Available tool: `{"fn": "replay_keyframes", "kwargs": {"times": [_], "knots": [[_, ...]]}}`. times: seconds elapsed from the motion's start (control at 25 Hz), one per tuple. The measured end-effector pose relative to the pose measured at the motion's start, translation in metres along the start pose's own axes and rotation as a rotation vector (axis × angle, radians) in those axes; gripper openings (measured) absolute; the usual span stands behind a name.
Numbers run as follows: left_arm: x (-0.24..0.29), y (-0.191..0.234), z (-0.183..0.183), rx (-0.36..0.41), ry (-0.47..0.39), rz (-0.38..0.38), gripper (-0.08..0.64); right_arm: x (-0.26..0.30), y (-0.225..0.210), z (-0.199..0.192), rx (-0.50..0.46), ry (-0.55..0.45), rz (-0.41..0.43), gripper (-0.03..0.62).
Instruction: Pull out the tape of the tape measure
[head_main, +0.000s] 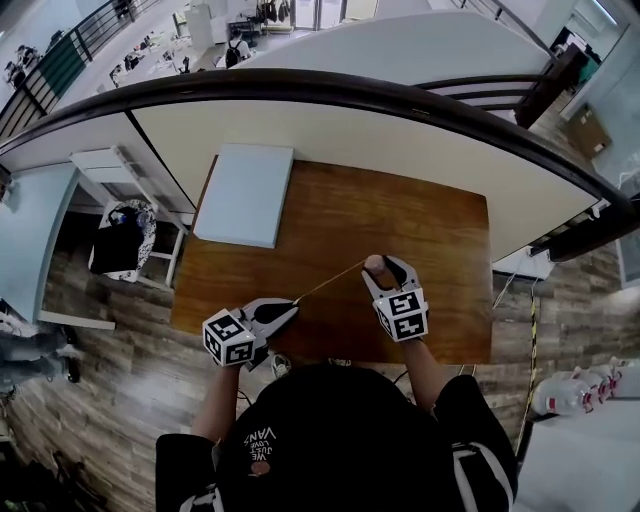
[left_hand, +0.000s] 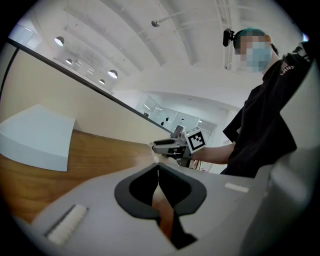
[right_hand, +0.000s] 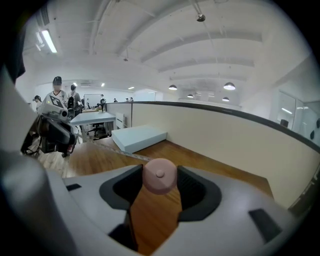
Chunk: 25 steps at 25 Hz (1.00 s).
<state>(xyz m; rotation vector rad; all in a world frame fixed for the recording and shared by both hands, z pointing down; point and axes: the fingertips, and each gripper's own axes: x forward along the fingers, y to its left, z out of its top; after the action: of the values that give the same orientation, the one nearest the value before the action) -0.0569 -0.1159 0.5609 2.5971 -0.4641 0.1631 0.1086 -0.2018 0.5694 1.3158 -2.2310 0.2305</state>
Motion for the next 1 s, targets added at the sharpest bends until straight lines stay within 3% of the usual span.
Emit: {"fn": "replay_keyframes", "kwargs": {"times": [0.52, 1.0], "knots": [[0.082, 0.033, 0.019, -0.009, 0.048, -0.019, 0.015, -0.007, -0.041, -0.017, 0.066, -0.013, -0.039, 0.222], [0.139, 0.108, 0.02, -0.13, 0.127, 0.064, 0.015, 0.025, -0.083, -0.048, 0.177, 0.052, -0.052, 0.224]]}}
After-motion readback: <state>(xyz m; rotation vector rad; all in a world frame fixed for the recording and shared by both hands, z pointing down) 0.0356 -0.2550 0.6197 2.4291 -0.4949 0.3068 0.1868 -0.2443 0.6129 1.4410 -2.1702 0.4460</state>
